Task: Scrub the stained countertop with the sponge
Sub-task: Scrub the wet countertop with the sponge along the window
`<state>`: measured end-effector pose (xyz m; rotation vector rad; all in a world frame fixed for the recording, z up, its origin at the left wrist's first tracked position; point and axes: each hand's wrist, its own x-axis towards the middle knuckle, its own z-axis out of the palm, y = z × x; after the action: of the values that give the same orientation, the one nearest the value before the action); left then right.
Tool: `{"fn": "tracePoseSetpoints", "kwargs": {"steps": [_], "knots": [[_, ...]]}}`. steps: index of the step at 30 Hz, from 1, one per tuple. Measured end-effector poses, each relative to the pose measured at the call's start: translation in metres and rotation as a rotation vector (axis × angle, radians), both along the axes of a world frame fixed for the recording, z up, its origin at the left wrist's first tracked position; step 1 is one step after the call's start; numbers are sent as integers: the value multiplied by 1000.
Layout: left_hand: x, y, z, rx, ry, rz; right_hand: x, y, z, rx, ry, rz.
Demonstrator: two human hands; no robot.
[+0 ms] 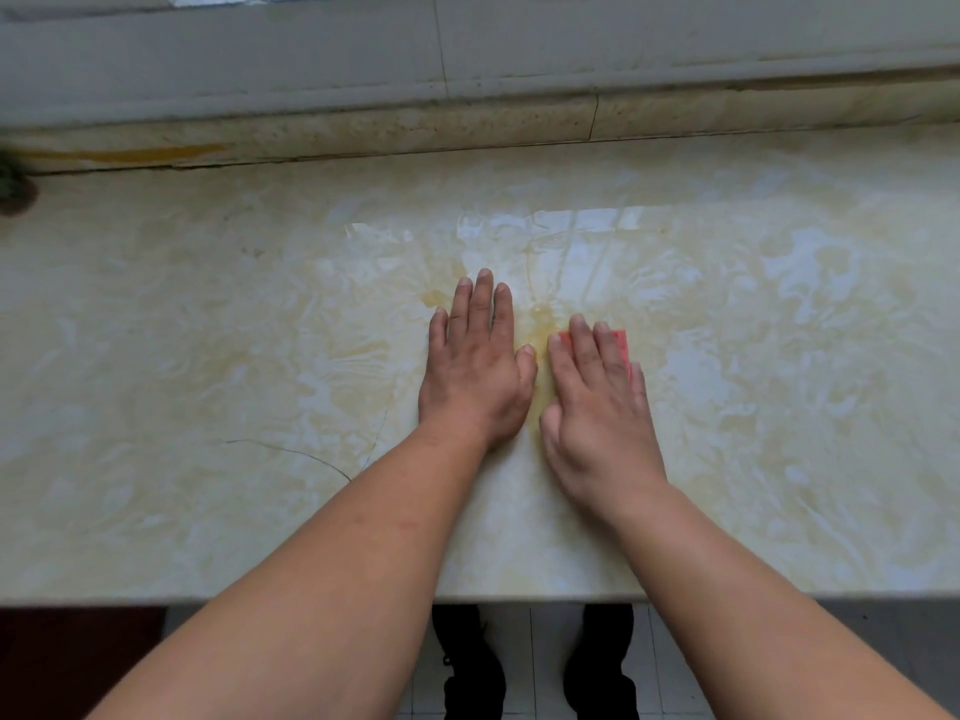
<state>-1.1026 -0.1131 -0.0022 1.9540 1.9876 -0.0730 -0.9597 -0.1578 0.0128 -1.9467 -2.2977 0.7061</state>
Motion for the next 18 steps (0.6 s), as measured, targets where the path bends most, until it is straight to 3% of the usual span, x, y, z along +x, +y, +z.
{"fn": "tracePoseSetpoints", "kwargs": {"steps": [7,10,14,18], "knots": [[-1,1,1,-24,-21,-9,22,-58,-2,17,-16,26],[-7,3,7,-62,-59,-29,15,-34,-2,-3,-8,48],[-22,-1,7,-49,25,-34,-7,23,4,-13,2,27],[-26,-2,5,-43,6,-54,-4,-14,3,9,18,34]]}}
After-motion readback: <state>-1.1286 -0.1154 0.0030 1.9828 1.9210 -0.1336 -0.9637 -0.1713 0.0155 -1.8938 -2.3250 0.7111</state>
